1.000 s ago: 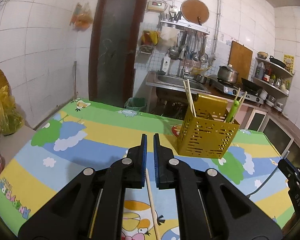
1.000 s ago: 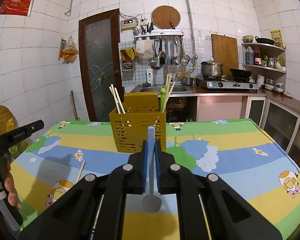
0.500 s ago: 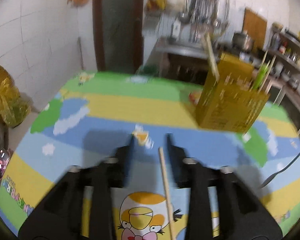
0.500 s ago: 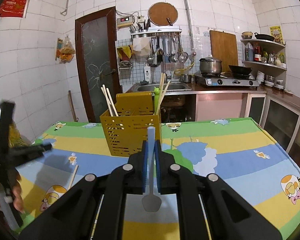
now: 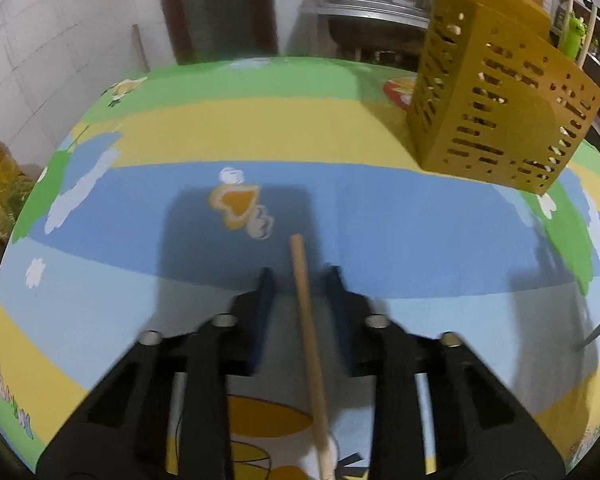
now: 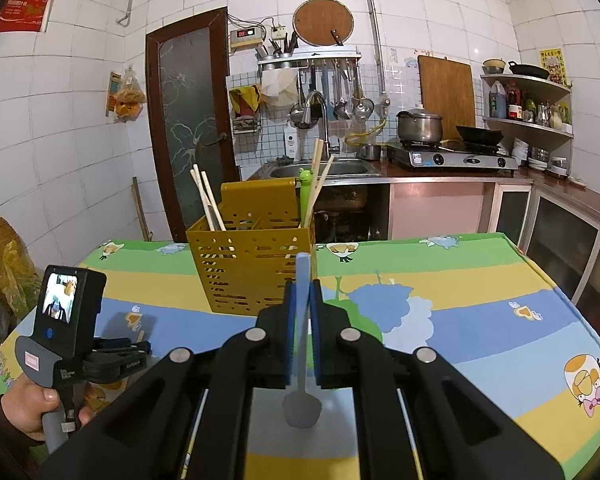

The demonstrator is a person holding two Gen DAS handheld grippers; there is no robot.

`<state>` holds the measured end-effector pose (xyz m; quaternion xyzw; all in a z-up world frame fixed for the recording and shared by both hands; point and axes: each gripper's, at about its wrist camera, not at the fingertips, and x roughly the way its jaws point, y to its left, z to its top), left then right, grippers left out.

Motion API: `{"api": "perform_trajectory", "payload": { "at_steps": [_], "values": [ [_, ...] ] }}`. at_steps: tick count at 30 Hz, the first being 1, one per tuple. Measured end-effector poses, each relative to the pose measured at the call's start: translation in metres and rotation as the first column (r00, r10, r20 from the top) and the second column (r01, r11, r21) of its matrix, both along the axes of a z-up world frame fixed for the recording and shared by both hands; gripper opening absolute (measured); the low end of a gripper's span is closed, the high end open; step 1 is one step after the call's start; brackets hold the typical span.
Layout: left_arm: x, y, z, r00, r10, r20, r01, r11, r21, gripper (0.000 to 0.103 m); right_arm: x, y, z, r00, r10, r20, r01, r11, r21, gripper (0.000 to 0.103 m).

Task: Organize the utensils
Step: 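Carry the spoon and the chopstick up toward the yellow caddy with both grippers, then lower the chopstick and spoon into the yellow caddy and open both grippers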

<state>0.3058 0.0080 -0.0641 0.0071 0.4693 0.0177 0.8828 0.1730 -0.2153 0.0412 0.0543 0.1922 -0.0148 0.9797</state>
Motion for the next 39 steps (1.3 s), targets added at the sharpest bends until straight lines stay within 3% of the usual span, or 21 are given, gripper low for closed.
{"api": "perform_trajectory", "payload": {
  "at_steps": [1, 7, 11, 15, 21, 29, 33, 39],
  "values": [
    [0.002, -0.001, 0.0, 1.0, -0.005, -0.004, 0.005, 1.0, -0.004, 0.005, 0.001, 0.0, 0.0, 1.0, -0.001, -0.001, 0.001, 1.0, 0.0, 0.007],
    [-0.001, 0.0, 0.013, 0.999, -0.005, 0.044, 0.007, 0.999, -0.048, 0.005, 0.004, 0.001, 0.001, 1.0, -0.002, -0.001, 0.002, 1.0, -0.011, 0.007],
    [-0.014, 0.0, 0.044, 0.989, -0.004, 0.149, 0.018, 0.995, -0.098, 0.005, 0.007, 0.001, 0.004, 1.0, -0.005, 0.006, 0.005, 1.0, -0.016, 0.007],
    [-0.03, -0.005, 0.081, 0.963, -0.018, 0.269, 0.055, 0.99, -0.131, 0.005, 0.009, 0.002, 0.007, 1.0, -0.006, 0.016, 0.006, 1.0, -0.018, 0.007],
    [-0.055, -0.019, 0.13, 0.893, -0.044, 0.449, 0.115, 0.984, -0.133, 0.005, 0.015, 0.003, 0.012, 1.0, -0.008, 0.025, 0.008, 1.0, -0.02, 0.007],
    [-0.055, -0.036, 0.182, 0.811, -0.058, 0.582, 0.158, 0.98, -0.122, 0.005, 0.025, 0.003, 0.043, 0.996, -0.004, 0.089, 0.006, 1.0, -0.02, 0.007],
    [-0.049, -0.049, 0.229, 0.723, -0.056, 0.688, 0.183, 0.976, -0.114, 0.005, 0.034, 0.004, 0.077, 0.986, 0.0, 0.165, 0.006, 0.999, -0.038, 0.007],
    [-0.018, -0.062, 0.278, 0.635, -0.013, 0.772, 0.209, 0.965, -0.156, 0.005, 0.067, 0.001, 0.126, 0.97, 0.006, 0.245, 0.0, 1.0, -0.024, 0.007]
  ]
}}
